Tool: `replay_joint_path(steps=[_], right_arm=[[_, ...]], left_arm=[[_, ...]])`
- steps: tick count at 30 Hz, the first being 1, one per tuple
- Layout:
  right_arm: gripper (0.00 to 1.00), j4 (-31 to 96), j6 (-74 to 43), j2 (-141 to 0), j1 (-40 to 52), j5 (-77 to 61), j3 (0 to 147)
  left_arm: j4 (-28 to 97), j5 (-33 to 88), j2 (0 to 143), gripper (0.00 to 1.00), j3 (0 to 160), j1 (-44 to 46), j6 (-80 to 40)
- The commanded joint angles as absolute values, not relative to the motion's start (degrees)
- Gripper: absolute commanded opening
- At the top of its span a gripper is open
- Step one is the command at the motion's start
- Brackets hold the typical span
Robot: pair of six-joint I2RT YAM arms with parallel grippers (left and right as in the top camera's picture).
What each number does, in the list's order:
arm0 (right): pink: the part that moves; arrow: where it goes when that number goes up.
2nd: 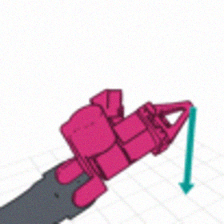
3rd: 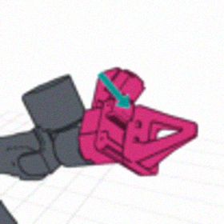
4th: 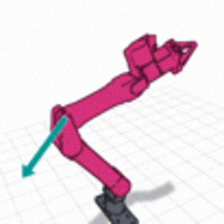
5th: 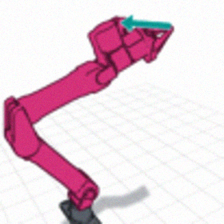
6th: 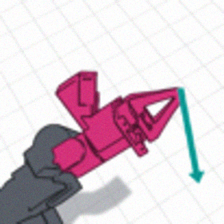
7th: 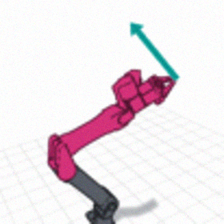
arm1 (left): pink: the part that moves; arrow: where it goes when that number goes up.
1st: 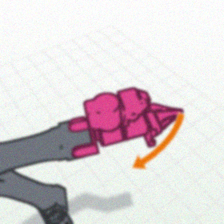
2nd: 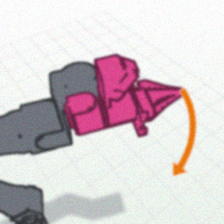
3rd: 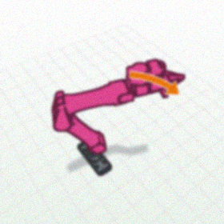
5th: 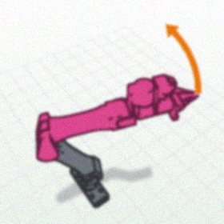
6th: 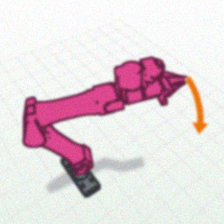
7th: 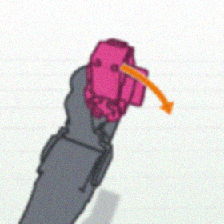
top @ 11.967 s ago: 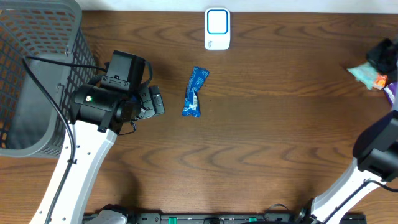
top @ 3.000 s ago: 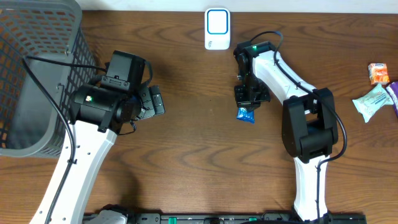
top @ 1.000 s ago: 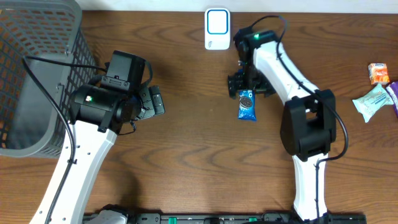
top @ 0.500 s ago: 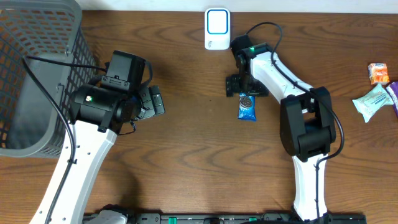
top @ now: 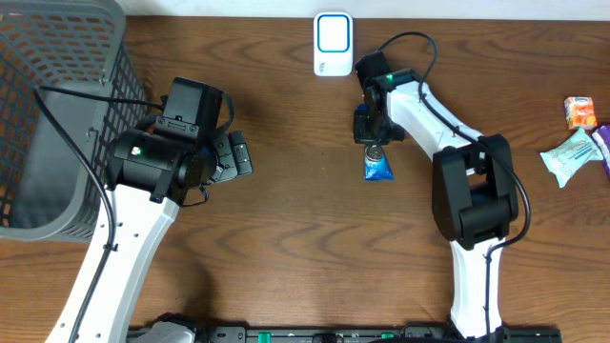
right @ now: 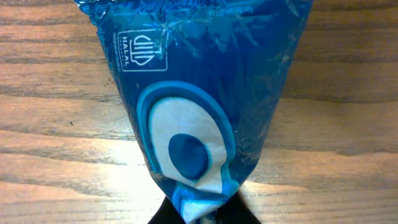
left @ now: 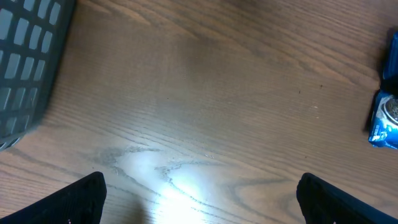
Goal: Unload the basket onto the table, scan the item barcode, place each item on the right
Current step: 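Raise the Oreo pack up to the scanner with the right gripper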
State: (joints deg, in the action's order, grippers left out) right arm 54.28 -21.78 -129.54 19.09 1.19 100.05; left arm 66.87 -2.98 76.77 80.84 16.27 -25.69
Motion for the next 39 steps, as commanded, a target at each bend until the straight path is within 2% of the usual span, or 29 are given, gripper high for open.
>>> replay_joint_path(steps=[1, 8, 12, 29, 39], right_arm=[[0.01, 55.77, -22.17, -130.80, 18.79, 0.30, 107.09], [0.01, 56.29, -20.82, -130.80, 19.44, 0.30, 122.26], [0.01, 51.44, -21.19, -130.80, 19.59, 0.32, 126.78], [0.01, 16.78, -21.19, -134.91, 22.85, 2.42, 126.37], [0.01, 14.26, -21.21, -139.33, 23.64, 12.32, 126.37]], left_arm=[[67.00, -3.70, 77.08, 0.98, 80.73, 16.03, -26.22], [67.00, -3.70, 77.10, 0.98, 80.73, 16.03, -26.22], [67.00, -3.70, 77.08, 0.98, 80.73, 16.03, -26.22], [66.98, -3.70, 77.10, 0.98, 80.73, 16.03, -26.22], [67.00, -3.70, 77.08, 0.98, 80.73, 16.03, -26.22]])
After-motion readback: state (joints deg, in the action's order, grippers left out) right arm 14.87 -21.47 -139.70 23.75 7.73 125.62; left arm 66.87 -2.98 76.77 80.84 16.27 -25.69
